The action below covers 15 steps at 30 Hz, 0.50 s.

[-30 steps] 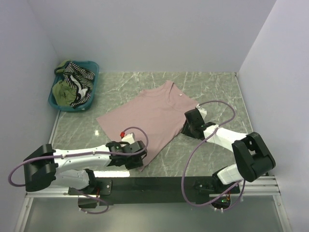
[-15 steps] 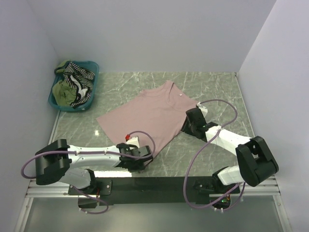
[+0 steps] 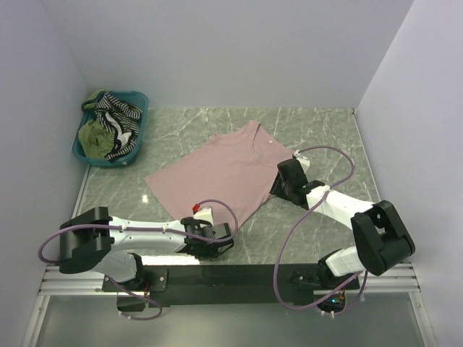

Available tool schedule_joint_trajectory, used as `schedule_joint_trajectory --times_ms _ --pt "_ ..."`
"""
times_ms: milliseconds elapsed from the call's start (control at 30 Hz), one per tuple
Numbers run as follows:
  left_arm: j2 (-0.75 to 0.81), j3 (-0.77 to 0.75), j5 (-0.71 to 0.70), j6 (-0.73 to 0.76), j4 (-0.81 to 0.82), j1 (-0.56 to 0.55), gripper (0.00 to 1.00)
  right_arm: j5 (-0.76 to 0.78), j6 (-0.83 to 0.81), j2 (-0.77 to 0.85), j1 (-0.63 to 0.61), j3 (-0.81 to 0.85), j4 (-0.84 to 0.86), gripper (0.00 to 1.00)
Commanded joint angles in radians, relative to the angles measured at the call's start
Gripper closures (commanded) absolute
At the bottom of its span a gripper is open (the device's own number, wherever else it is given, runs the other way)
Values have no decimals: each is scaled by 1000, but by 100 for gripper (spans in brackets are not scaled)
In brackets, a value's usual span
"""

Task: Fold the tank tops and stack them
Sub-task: Flatten the tank top out

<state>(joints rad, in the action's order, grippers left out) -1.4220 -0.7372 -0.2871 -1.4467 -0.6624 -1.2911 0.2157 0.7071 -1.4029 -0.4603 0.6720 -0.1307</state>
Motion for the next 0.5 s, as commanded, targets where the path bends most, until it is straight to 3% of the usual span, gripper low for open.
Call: schedule_joint_trajectory --times_ms 0,167,267,467 --pt "14 13 8 -35 -8 -11 78 13 -15 -8 3 37 36 52" --pt "8 32 28 -32 15 -11 83 -1 3 -5 -3 12 59 50" --pt "11 35 31 -34 15 -11 98 -10 11 -27 -6 12 66 51" --pt "31 27 32 -17 6 -11 99 -15 25 -74 -23 17 63 53"
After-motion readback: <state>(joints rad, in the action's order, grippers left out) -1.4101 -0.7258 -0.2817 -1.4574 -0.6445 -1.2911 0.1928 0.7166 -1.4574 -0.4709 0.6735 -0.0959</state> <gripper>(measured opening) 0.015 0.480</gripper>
